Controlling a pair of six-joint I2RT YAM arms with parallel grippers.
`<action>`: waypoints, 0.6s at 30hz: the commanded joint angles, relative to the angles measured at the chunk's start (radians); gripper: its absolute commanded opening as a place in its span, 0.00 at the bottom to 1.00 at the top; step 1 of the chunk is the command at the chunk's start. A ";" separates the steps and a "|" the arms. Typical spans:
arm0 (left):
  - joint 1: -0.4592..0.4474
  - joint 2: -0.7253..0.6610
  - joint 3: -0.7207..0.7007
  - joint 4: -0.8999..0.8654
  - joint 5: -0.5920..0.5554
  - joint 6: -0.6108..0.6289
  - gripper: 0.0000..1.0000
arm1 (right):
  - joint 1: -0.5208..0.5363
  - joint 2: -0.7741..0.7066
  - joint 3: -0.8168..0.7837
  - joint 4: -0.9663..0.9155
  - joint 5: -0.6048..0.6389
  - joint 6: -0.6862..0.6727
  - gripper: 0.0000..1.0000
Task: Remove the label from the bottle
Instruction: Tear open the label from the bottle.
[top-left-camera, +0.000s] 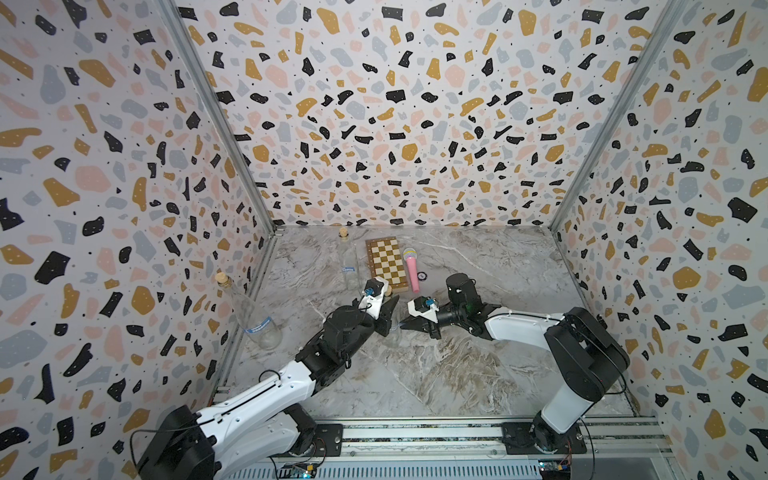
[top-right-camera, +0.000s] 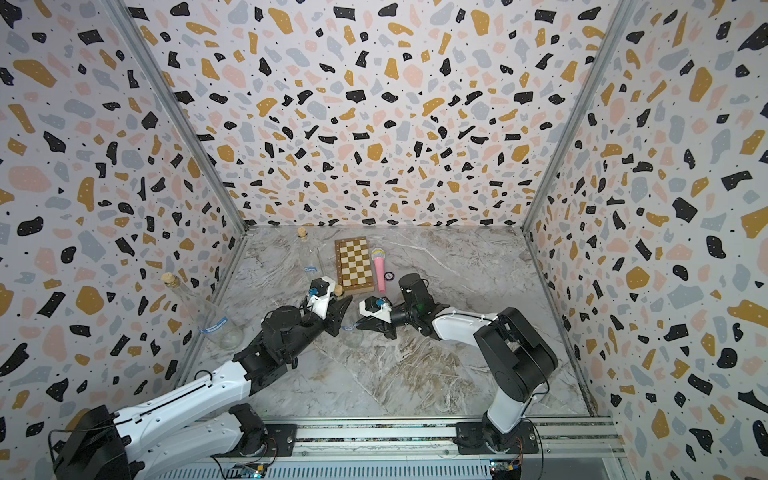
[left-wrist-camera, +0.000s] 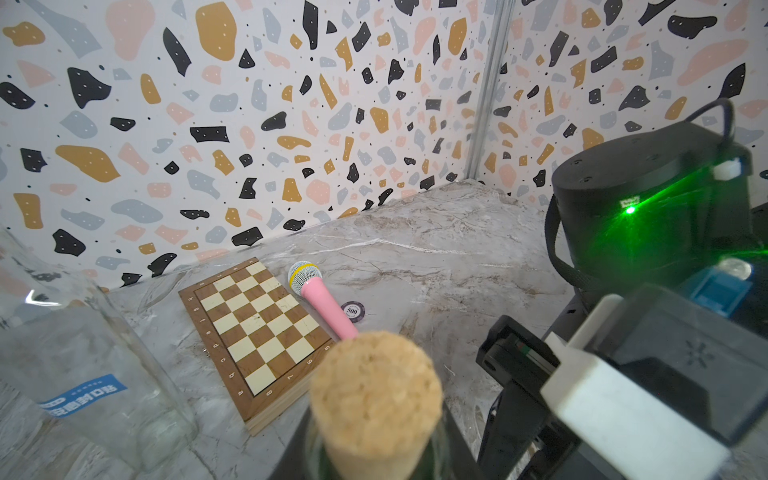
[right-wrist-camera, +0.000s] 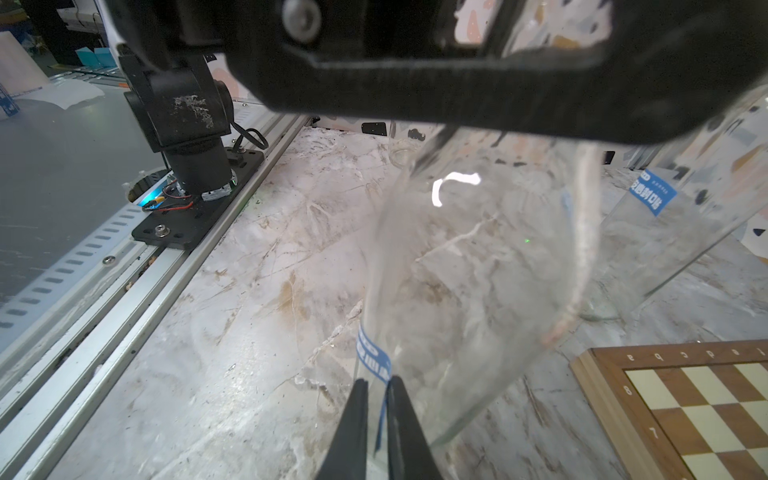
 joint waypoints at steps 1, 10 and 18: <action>-0.006 -0.019 -0.011 0.035 0.014 -0.014 0.00 | 0.000 0.002 0.029 -0.022 -0.007 -0.007 0.12; -0.006 -0.022 -0.012 0.038 0.011 -0.013 0.00 | -0.002 0.001 0.030 -0.035 -0.005 -0.010 0.08; -0.005 -0.023 -0.014 0.039 0.011 -0.013 0.00 | -0.004 -0.001 0.032 -0.045 -0.003 -0.010 0.06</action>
